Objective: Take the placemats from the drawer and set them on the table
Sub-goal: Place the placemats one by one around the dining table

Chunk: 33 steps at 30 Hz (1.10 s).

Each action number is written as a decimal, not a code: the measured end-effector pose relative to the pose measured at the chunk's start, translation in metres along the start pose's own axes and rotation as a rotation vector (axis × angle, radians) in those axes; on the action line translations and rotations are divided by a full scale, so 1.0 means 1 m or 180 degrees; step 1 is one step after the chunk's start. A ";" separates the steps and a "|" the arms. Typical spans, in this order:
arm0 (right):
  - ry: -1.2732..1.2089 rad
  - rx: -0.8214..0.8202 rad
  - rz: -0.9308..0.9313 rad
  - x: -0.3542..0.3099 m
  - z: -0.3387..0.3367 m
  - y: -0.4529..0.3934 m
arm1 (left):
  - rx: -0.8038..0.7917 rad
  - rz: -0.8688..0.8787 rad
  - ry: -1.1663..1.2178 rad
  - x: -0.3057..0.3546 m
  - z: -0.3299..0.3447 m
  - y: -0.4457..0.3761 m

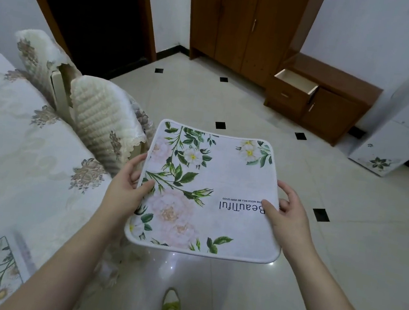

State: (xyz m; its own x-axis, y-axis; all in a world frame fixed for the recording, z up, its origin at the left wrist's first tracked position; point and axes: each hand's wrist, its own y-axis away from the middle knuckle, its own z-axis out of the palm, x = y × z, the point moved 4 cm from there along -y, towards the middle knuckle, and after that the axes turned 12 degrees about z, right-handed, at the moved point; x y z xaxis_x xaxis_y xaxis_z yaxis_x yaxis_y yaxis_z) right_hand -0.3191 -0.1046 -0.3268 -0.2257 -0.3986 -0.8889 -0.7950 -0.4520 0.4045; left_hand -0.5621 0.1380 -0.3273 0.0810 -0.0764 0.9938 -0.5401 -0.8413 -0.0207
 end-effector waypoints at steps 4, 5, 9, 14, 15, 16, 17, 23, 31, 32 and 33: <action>-0.0014 0.0016 -0.0071 -0.023 0.025 -0.032 | 0.0003 0.0015 0.0069 -0.003 -0.009 -0.052; -0.0016 0.0045 -0.0070 -0.027 0.029 -0.040 | -0.0035 0.0044 0.0054 -0.002 -0.009 -0.063; 0.0015 0.0104 -0.0095 -0.044 0.040 -0.066 | -0.0118 0.0041 0.0064 -0.001 -0.003 -0.102; -0.0017 0.0098 -0.0087 -0.064 0.039 -0.112 | -0.0115 -0.0032 0.0031 -0.001 0.018 -0.147; -0.0006 0.0082 -0.0092 -0.069 0.038 -0.125 | -0.0095 -0.0030 0.0030 -0.001 0.023 -0.156; 0.0017 0.0068 -0.0099 -0.073 0.038 -0.138 | -0.0067 -0.0032 0.0063 -0.002 0.029 -0.166; 0.0015 0.0057 -0.0107 -0.076 0.039 -0.151 | -0.0039 -0.0038 0.0119 -0.002 0.035 -0.176; -0.0020 -0.0190 -0.0166 -0.109 0.032 -0.243 | 0.0215 -0.0104 0.0279 -0.003 0.076 -0.240; 0.0194 -0.0634 -0.0273 -0.172 0.039 -0.350 | 0.0600 -0.0034 -0.0015 0.017 0.103 -0.309; 0.0200 -0.0707 -0.0284 -0.178 0.044 -0.361 | 0.0682 -0.0031 -0.0004 0.019 0.102 -0.314; 0.0194 -0.0778 -0.0294 -0.184 0.050 -0.372 | 0.0758 -0.0017 0.0003 0.019 0.101 -0.318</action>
State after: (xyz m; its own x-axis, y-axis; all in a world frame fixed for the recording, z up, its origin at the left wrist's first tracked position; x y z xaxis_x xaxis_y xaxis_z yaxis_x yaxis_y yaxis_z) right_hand -0.0102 0.1761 -0.3246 -0.1182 -0.3906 -0.9130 -0.6494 -0.6651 0.3686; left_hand -0.3039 0.3504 -0.3129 0.0823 -0.0712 0.9941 -0.3268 -0.9442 -0.0406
